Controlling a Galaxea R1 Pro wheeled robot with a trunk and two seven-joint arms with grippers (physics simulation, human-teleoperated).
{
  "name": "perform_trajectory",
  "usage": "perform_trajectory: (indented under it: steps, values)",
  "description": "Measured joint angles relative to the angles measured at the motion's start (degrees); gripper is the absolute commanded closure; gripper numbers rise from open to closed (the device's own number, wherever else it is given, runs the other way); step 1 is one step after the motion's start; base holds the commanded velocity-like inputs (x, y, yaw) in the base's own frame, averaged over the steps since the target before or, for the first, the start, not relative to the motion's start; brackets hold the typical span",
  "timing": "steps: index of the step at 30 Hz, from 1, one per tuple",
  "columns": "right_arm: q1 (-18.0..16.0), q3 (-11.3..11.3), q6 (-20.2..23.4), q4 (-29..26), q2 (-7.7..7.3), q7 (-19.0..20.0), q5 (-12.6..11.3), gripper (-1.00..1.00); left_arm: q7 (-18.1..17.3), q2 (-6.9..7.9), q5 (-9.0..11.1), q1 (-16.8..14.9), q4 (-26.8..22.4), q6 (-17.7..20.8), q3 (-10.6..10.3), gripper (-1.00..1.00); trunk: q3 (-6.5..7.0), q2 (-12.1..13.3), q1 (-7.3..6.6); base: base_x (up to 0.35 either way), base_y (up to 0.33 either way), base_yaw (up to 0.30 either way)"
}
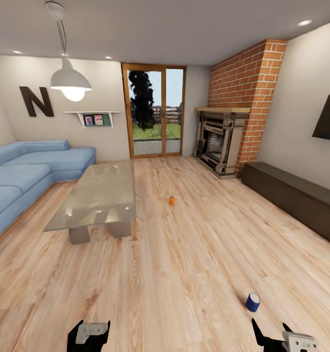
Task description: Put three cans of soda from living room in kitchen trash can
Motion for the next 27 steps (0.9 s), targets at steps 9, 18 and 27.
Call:
perform_trajectory:
  steps: [9,18,27]
  values:
    - [0.00,0.17,0.00,0.00,0.00,0.03,0.05,-1.00,-0.06,0.00,0.04,0.00,0.00,0.00,-0.12,-1.00,0.00,0.00,0.00,0.143,0.009,-0.252]
    - [0.00,0.27,-0.01,0.07,0.04,-0.04,0.09,-1.00,-0.06,0.00,0.06,0.00,0.00,0.08,-0.23,-1.00,0.00,0.00,0.00,0.218,-0.091,-0.252]
    - [0.00,0.27,0.00,0.09,0.09,-0.05,0.09,-1.00,-0.06,0.00,0.14,0.00,0.00,0.01,-0.31,-1.00,0.00,0.00,0.00,0.249,-0.170,-0.252]
